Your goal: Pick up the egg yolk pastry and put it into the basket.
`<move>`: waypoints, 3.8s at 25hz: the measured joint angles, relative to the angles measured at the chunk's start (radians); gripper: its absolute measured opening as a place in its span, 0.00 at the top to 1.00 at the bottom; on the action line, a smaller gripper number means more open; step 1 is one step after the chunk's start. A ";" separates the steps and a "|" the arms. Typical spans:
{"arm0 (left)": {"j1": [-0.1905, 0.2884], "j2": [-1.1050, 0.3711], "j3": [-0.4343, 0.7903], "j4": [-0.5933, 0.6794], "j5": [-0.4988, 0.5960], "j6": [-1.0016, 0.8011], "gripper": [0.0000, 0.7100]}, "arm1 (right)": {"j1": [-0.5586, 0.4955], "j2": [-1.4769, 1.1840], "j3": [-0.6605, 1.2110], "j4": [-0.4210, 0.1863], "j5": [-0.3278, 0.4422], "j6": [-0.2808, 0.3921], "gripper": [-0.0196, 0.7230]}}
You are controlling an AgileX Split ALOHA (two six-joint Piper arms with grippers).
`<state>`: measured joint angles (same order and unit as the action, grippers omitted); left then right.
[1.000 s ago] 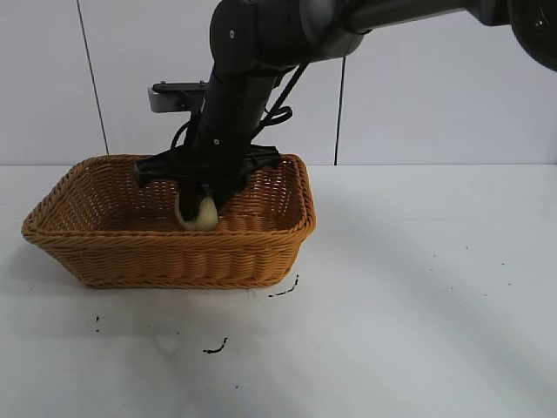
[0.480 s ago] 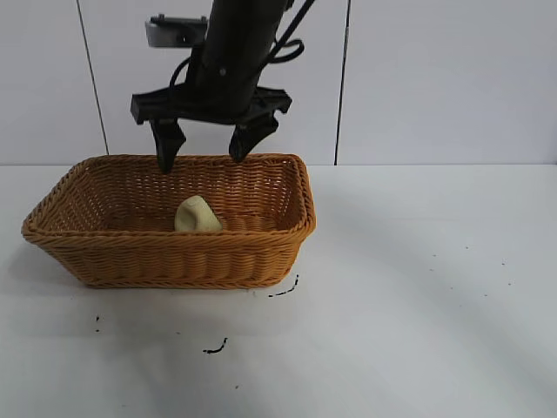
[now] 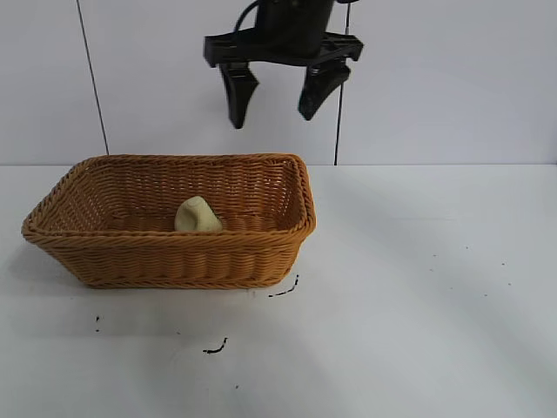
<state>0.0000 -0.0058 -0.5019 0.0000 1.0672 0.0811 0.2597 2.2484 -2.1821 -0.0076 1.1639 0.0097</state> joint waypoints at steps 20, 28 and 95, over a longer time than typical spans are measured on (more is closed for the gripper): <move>0.000 0.000 0.000 0.000 0.000 0.000 0.02 | -0.253 -0.098 0.131 0.019 0.049 -0.010 0.13; 0.000 0.000 0.000 0.000 0.000 0.000 0.02 | -0.253 -0.417 0.485 0.019 0.047 -0.029 0.13; 0.000 0.000 0.000 0.000 0.000 0.000 0.02 | -0.253 -2.252 1.692 0.030 -0.136 -0.018 0.13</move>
<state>0.0000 -0.0058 -0.5019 0.0000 1.0672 0.0811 0.0065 -0.0034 -0.4900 0.0227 1.0278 -0.0088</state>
